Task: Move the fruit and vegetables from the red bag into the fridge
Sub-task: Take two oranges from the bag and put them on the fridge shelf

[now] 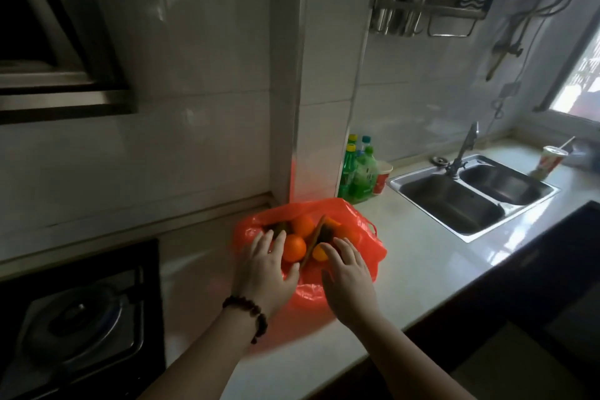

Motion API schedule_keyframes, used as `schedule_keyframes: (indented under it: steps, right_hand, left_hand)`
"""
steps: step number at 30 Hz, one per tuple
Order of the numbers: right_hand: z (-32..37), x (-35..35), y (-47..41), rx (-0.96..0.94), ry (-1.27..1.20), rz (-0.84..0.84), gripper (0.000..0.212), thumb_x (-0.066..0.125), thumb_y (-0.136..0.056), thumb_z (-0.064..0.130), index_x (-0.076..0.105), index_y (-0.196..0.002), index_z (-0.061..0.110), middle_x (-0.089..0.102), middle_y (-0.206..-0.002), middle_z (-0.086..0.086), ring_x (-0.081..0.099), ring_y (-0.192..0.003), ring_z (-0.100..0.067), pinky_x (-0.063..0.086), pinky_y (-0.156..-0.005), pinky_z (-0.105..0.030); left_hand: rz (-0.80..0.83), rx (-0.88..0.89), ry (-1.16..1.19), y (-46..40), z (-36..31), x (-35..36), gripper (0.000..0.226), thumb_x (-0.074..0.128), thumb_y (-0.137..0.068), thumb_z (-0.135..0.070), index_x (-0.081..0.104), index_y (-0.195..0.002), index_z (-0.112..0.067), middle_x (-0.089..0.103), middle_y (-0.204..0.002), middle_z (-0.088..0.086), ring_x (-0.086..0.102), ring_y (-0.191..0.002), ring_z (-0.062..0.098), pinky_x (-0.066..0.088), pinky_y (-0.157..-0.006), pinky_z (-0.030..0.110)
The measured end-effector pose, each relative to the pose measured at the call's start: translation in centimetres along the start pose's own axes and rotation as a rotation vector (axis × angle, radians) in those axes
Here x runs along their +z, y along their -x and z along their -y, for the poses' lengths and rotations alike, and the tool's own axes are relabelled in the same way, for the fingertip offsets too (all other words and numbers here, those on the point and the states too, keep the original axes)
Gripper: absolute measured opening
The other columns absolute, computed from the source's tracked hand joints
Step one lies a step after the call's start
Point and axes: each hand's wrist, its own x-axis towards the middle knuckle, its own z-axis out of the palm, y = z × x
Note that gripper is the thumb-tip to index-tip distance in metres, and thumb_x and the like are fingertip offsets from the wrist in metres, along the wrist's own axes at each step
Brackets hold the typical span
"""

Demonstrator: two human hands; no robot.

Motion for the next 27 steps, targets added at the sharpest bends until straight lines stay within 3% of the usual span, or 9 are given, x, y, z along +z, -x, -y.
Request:
schedule_keyframes:
  steps: [10, 17, 21, 23, 27]
  right_hand:
    - [-8.5, 2.5, -7.8, -0.014, -0.083, 0.114, 0.046, 0.049, -0.094, 0.020, 0.042, -0.140, 0.023, 0.035, -0.149, -0.003, 0.025, -0.140, -0.024, 0.025, -0.115, -0.040]
    - [-11.2, 5.5, -15.3, -0.227, -0.130, 0.280, 0.046, 0.047, -0.093, 0.021, 0.043, -0.139, 0.021, 0.034, -0.149, -0.001, 0.025, -0.139, -0.021, 0.024, -0.115, -0.034]
    - [-11.4, 7.7, -18.8, -0.395, -0.153, 0.418, 0.049, 0.047, -0.091, 0.018, 0.040, -0.140, 0.020, 0.037, -0.147, -0.004, 0.028, -0.138, -0.024, 0.023, -0.113, -0.034]
    - [-11.7, 8.8, -20.1, -0.464, -0.172, 0.475, 0.052, 0.048, -0.090, 0.015, 0.039, -0.141, 0.021, 0.036, -0.147, -0.003, 0.028, -0.137, -0.025, 0.026, -0.113, -0.036]
    - [-12.2, 10.5, -22.6, -0.541, -0.161, 0.537, 0.051, 0.045, -0.091, 0.018, 0.037, -0.141, 0.024, 0.036, -0.144, -0.002, 0.036, -0.129, -0.028, 0.038, -0.102, -0.041]
  left_hand:
    - [0.084, -0.103, -0.012, -7.9, -0.5, 7.1, 0.062, 0.045, -0.090, -0.046, 0.029, -0.144, -0.021, 0.030, -0.150, 0.003, 0.020, -0.140, 0.021, 0.019, -0.115, 0.037]
    - [0.103, -0.292, -0.015, -11.6, -1.5, 12.4, 0.064, 0.056, -0.086, -0.035, 0.032, -0.143, -0.018, 0.033, -0.148, 0.007, 0.027, -0.137, 0.025, 0.025, -0.112, 0.037]
    - [0.109, -0.472, -0.099, -13.3, -2.2, 14.3, 0.062, 0.045, -0.090, -0.019, 0.019, -0.147, -0.022, 0.022, -0.152, 0.006, 0.018, -0.140, 0.025, 0.019, -0.113, 0.037]
    - [0.128, -0.552, -0.152, -14.1, -2.2, 15.2, 0.065, 0.044, -0.091, -0.022, 0.014, -0.148, -0.024, 0.020, -0.153, 0.004, 0.014, -0.141, 0.024, 0.016, -0.114, 0.040]
    - [0.174, -0.672, -0.180, -14.8, -2.0, 17.7, 0.076, 0.047, -0.086, -0.051, 0.015, -0.148, -0.023, 0.023, -0.151, 0.003, 0.014, -0.141, 0.023, 0.012, -0.114, 0.044]
